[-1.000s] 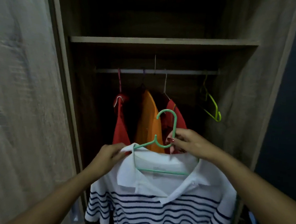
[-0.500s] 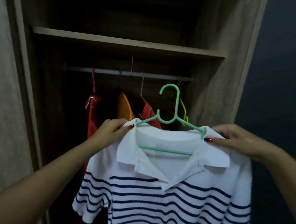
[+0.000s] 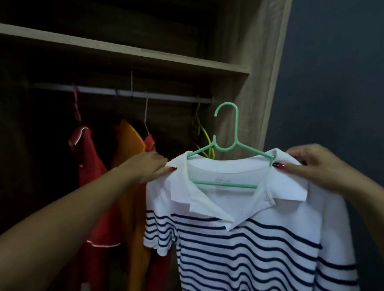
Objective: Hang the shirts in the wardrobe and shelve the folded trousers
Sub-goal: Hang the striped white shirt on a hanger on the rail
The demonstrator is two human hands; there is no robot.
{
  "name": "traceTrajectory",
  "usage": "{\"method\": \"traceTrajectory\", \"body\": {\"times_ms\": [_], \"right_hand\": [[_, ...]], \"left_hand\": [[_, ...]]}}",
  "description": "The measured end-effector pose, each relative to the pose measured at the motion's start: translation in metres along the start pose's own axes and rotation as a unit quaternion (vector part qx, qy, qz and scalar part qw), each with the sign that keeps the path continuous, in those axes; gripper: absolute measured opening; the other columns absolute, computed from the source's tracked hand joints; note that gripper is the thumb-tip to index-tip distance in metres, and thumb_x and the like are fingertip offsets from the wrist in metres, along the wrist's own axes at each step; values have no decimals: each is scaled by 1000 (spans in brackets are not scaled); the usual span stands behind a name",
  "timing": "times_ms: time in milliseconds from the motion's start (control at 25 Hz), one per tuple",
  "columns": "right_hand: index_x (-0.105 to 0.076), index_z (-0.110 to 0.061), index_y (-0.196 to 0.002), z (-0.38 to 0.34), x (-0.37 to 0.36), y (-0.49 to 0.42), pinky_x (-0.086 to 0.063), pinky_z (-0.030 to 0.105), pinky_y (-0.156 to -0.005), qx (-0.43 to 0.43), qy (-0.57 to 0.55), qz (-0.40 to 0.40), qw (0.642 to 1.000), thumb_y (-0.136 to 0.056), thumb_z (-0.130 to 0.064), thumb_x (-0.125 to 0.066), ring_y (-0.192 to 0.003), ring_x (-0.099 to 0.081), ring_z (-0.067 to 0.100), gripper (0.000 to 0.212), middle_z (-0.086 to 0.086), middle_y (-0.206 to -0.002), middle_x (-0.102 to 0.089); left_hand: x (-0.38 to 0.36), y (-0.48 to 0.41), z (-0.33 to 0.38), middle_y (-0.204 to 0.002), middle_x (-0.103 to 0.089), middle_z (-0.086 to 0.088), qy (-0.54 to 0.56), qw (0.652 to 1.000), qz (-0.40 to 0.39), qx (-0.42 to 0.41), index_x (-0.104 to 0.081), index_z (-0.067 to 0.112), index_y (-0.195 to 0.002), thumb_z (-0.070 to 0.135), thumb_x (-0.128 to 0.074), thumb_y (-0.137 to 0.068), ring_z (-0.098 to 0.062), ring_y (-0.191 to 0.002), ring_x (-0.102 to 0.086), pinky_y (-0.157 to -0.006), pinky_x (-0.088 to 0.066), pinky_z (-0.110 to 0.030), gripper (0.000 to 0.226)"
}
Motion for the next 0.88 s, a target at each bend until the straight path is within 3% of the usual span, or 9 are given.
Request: {"method": "traceTrajectory", "body": {"times_ms": [80, 200, 280, 360, 440, 560, 680, 760, 880], "right_hand": [[-66, -11, -68, -7, -1, -3, -33, 28, -51, 11, 26, 6, 1000, -83, -30, -68, -56, -46, 12, 24, 10, -62, -58], [-69, -19, -70, -20, 3, -7, -38, 29, -52, 12, 65, 4, 998, -82, -32, -68, -55, -52, 7, 18, 3, -64, -63], [-70, -20, -72, -27, 12, -10, -40, 31, -52, 1, 70, 16, 997, -83, -32, -68, -61, -58, 12, 16, 2, -67, -65], [-71, -16, -75, -34, 17, -18, -44, 39, -56, 3, 94, 40, 995, -83, -32, -68, -68, -61, 22, 18, 7, -71, -67], [-69, -10, -74, -49, 8, -32, -46, 41, -59, 24, 113, 64, 991, -84, -31, -67, -68, -60, 25, 23, 9, -70, -64], [-58, -11, -68, -72, -29, -61, -31, 29, -48, 51, 111, 96, 988, -86, -24, -66, -56, -45, 13, 24, 1, -59, -49], [-62, -2, -77, -82, -66, -104, -21, 23, -46, 34, 99, 130, 986, -87, -18, -64, -54, -36, 11, 19, -1, -60, -41], [-63, 6, -85, -87, -84, -134, -23, 28, -49, 14, 84, 142, 986, -87, -15, -63, -62, -45, 21, 22, 12, -69, -52], [-61, 7, -88, -97, -107, -169, -34, 31, -62, 1, 60, 163, 985, -88, -12, -59, -84, -60, 38, 19, 25, -92, -63]], "left_hand": [[-1, 8, -7, -106, -66, -4, -1, 1000, 18, 20, -64, 16, -106, 67, -16, -89, -18, -101, -56, -89, -46, -36, 72], [-6, 27, -26, -84, -61, 0, 2, 997, -9, 75, -64, 17, -77, 79, -3, -78, -17, -89, -58, -79, -48, -37, 87], [-10, 44, -46, -79, -57, 1, 8, 994, -21, 109, -62, 16, -71, 83, 2, -75, -20, -92, -57, -84, -46, -40, 93], [-10, 59, -56, -86, -62, -2, 15, 992, -34, 123, -66, 13, -81, 75, -7, -84, -25, -103, -56, -99, -36, -44, 86], [-5, 66, -53, -94, -64, -3, 22, 994, -39, 103, -65, 11, -89, 78, -6, -81, -22, -104, -57, -101, -38, -40, 89], [4, 70, -43, -99, -63, -3, 6, 995, -48, 82, -64, 12, -94, 72, -10, -83, -21, -106, -58, -98, -42, -38, 82], [5, 77, -38, -104, -64, -4, -17, 997, -48, 54, -65, 12, -100, 74, -1, -82, -21, -109, -58, -99, -43, -39, 90], [8, 82, -38, -108, -63, -3, -17, 997, -59, 51, -63, 13, -106, 71, -7, -86, -20, -113, -56, -101, -43, -38, 84], [10, 82, -36, -115, -60, -7, -3, 995, -83, 60, -61, 10, -113, 51, -27, -95, -23, -118, -53, -102, -40, -34, 56]]}}
Point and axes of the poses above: each hand's wrist, its own y-axis away from the middle knuckle, its own x-axis out of the back of the hand, z = x × y, the point moved 4 cm from there along -y, towards the middle knuckle
